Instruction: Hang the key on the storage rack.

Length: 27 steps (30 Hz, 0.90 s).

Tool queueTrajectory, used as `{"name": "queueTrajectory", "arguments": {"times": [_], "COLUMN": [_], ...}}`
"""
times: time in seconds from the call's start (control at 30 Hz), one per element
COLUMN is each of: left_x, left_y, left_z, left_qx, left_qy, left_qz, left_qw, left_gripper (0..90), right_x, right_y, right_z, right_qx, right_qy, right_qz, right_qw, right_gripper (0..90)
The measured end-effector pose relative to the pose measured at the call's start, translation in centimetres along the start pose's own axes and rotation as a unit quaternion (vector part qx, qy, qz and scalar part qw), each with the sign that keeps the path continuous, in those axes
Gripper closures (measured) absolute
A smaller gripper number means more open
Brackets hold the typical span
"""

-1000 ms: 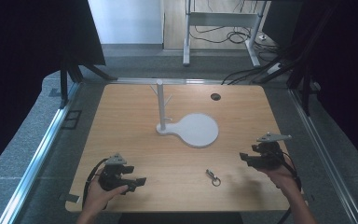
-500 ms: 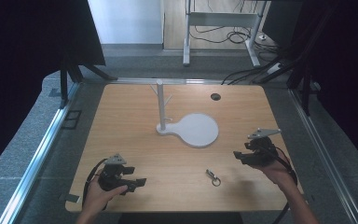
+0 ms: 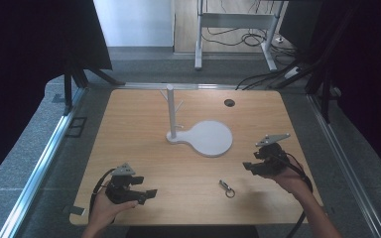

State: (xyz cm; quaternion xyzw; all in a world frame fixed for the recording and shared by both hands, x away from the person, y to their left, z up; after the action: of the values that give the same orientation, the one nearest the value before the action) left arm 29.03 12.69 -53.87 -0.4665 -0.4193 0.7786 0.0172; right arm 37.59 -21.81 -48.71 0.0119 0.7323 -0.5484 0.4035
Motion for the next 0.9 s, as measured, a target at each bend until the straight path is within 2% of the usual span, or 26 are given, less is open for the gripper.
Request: {"name": "queueTrajectory", "arguments": {"times": [0.1, 0.27, 0.47, 0.63, 0.9], "left_x": [-0.1, -0.2, -0.2, 0.1, 0.1], "left_y": [-0.2, -0.6, -0.9, -0.6, -0.4], "left_z": [0.1, 0.1, 0.0, 0.1, 0.3], "left_qx": [0.005, 0.014, 0.011, 0.012, 0.016], "left_qy": [0.007, 0.006, 0.001, 0.001, 0.002], "left_qz": [0.006, 0.011, 0.014, 0.000, -0.004], "left_qw": [0.9999, 0.9998, 0.9999, 0.9999, 0.9999], "left_gripper": [22.0, 20.2, 20.9, 21.2, 21.3], "right_x": [0.0, 0.0, -0.3, -0.1, 0.4], "right_y": [0.2, 0.6, 1.0, 1.6, 2.6], "right_z": [-0.5, -1.1, -1.9, -2.5, -3.6], "right_qx": [-0.006, -0.010, -0.013, -0.017, -0.028], "right_qy": [-0.007, -0.017, -0.027, -0.035, -0.043], "right_qz": [-0.011, -0.027, -0.042, -0.058, -0.086], "right_qw": [0.9999, 0.9995, 0.9987, 0.9976, 0.9950], "right_gripper": [41.1, 41.3, 42.2, 44.1, 48.1]}}
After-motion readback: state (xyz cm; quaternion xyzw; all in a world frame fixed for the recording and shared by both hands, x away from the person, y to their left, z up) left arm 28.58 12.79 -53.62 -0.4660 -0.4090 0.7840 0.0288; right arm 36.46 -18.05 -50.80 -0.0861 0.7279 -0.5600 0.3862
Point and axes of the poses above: each handheld gripper's, and its own axes: y roughly forward along the jaws, x roughly out of its underside, z roughly to its right, the point moved 10 cm from there along y, roughly forward along the jaws, and after that the axes turned 8 degrees about y, right-handed, at the moved point
